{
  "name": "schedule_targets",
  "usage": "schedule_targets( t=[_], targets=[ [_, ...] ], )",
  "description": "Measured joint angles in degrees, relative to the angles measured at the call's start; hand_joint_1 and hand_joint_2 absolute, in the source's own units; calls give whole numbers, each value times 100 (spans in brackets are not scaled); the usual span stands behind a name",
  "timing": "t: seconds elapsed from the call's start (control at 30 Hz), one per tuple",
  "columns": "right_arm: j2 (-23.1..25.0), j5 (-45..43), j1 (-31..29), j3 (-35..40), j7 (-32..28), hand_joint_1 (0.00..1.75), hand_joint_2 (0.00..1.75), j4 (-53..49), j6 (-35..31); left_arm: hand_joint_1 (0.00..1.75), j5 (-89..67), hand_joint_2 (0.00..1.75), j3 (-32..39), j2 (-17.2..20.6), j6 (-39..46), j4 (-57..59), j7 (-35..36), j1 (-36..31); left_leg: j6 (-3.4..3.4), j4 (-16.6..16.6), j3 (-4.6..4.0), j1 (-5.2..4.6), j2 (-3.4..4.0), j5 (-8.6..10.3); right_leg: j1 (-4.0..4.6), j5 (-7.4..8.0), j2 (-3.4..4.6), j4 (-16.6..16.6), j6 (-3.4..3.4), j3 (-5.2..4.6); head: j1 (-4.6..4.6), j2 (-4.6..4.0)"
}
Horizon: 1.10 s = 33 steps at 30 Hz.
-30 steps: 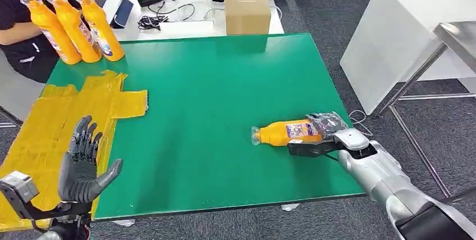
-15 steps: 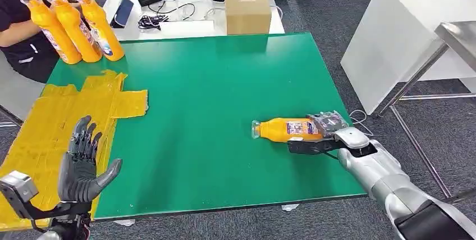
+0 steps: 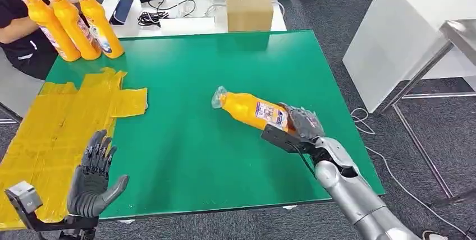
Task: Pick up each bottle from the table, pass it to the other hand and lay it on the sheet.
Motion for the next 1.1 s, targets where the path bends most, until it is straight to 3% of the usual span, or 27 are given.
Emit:
schedule_targets(
  t=[0.2,0.4,0.73,1.1],
  targets=[
    [276,-304,50,-83,-118,175,175,-894,-50,0,496,175,2,-83,-271,-48,70,91,0,0,-8,-3,8,0,-1,2,6,-1,2,-14,-2,0],
    [695,-461,-45,72,-113,175,175,-1070,-181,0,1185,175,-92,-144,-525,-48,271,114,0,0,-9,-2,6,0,0,2,5,0,2,-13,-2,0],
    [1699,-155,-263,825,-43,175,175,-605,-653,0,2118,175,-295,-291,-868,66,645,-12,-2,-1,-12,1,9,2,0,1,6,1,0,-20,0,0],
    [2339,-68,-599,1323,68,175,175,257,-710,0,2179,175,-330,-372,-850,107,664,-154,-5,-1,-14,0,9,4,-1,2,7,1,0,-21,-2,0]
  ],
)
